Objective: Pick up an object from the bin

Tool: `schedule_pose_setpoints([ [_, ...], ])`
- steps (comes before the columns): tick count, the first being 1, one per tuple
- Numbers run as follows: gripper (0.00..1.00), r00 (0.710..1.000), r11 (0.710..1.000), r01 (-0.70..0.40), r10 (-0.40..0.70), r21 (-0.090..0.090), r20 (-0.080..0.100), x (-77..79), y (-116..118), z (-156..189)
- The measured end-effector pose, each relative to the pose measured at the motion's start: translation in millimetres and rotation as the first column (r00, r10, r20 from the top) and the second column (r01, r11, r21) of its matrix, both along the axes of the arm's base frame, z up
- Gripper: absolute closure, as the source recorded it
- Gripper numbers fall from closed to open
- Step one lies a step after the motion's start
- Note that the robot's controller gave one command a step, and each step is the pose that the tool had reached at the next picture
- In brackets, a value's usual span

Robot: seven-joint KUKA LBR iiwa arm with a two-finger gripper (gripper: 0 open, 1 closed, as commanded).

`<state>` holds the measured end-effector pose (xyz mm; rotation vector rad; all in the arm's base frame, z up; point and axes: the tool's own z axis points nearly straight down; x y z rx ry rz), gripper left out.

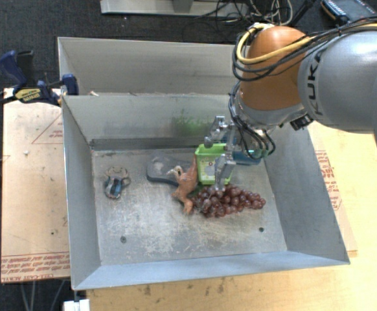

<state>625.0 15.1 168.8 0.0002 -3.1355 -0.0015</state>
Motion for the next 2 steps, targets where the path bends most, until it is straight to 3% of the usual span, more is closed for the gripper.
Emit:
schedule_pose_setpoints([
  [2,0.0,0.999,0.999,0.048,-0.048,0.001,0.014,1.1,-5,-7],
])
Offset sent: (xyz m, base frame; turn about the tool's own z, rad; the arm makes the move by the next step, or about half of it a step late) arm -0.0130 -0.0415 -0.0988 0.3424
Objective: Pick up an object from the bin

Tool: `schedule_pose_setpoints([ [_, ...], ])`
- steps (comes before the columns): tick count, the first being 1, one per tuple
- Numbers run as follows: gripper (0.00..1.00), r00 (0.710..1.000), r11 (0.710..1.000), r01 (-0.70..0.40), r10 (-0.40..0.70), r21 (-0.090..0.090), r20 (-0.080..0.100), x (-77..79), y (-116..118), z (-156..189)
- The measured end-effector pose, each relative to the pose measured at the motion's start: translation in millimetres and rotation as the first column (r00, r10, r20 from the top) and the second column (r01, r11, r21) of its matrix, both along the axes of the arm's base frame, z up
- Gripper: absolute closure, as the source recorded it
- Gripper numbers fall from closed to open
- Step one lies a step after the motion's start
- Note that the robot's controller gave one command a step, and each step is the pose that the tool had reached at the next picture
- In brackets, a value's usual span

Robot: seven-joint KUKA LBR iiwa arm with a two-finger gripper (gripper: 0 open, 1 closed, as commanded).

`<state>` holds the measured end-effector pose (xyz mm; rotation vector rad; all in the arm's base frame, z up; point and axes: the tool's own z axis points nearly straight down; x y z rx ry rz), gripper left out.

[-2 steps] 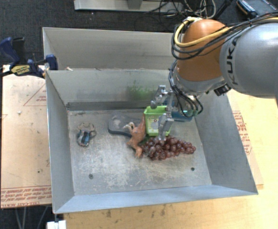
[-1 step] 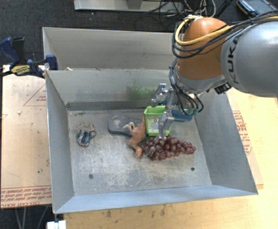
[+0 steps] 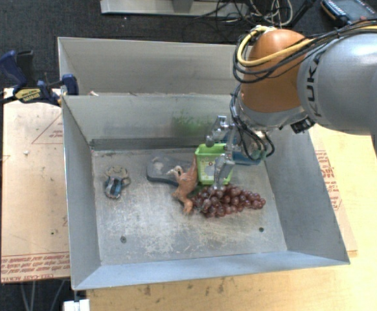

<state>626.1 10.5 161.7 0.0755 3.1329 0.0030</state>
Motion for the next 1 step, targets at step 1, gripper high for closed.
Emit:
schedule_pose_setpoints([
  [1,0.0,0.995,0.995,0.096,-0.096,0.0,0.002,12.0,16.5,-64.4],
])
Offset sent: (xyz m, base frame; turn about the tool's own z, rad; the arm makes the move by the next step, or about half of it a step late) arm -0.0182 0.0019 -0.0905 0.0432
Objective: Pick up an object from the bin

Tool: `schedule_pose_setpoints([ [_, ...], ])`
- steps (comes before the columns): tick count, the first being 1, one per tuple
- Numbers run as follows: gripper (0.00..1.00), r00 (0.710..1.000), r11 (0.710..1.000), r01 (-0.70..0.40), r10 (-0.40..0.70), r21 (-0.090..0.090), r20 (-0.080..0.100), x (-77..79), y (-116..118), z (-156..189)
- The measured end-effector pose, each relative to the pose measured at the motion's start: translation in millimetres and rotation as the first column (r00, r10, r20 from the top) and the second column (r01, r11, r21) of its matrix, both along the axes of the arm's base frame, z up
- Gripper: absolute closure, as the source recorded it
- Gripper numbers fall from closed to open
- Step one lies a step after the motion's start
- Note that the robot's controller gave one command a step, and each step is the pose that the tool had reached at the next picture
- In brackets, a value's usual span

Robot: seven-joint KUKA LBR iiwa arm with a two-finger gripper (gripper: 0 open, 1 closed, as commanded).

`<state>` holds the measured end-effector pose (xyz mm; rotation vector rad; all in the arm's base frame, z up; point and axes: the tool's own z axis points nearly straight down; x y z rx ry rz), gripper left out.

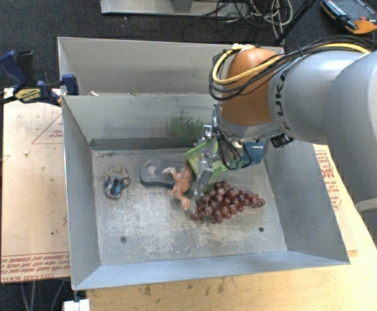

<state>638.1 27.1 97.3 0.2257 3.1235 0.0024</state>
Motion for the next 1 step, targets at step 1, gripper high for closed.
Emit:
schedule_pose_setpoints([
  [1,0.0,1.0,1.0,-0.014,0.014,0.003,0.002,-0.9,6.0,-19.1],
])
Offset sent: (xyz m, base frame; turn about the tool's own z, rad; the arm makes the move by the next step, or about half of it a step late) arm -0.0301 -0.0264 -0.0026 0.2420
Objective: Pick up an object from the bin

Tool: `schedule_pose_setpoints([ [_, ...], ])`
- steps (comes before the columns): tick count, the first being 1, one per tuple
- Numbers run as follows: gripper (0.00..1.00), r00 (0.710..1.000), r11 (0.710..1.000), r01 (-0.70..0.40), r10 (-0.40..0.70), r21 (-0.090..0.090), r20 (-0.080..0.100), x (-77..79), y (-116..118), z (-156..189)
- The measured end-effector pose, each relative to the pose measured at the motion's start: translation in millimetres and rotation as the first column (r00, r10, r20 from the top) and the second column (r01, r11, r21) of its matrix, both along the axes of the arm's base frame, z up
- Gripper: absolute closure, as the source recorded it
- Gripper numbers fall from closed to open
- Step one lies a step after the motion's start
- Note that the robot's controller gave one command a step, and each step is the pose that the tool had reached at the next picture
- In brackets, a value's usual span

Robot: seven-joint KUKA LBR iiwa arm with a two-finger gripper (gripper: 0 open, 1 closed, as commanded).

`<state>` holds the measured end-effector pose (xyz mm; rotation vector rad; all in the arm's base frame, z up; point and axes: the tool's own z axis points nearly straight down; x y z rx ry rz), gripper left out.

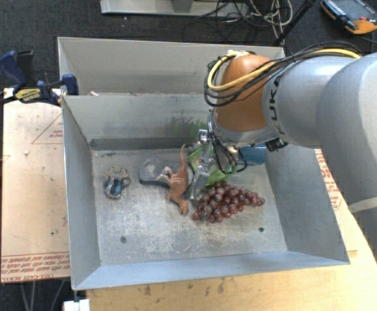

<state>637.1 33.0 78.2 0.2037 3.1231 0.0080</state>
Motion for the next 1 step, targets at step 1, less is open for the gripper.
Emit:
schedule_pose_setpoints([
  [1,0.0,0.989,0.989,0.15,-0.15,-0.001,-0.006,-14.6,-17.5,15.3],
])
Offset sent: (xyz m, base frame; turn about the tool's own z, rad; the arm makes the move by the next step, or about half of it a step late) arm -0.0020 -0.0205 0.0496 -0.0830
